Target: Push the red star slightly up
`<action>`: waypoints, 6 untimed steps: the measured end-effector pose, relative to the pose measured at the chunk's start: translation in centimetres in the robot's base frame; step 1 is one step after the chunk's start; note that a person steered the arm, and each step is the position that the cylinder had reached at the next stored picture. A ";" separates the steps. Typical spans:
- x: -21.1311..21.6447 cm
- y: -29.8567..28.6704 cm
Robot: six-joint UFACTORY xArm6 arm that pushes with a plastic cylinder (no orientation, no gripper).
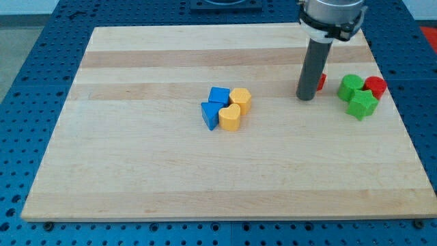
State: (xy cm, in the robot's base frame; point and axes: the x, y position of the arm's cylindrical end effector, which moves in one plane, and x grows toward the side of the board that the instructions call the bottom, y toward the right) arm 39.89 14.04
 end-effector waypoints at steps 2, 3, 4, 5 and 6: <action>0.4 -0.2; 0.5 0.1; 0.7 0.5; 1.0 0.9; 0.3 1.1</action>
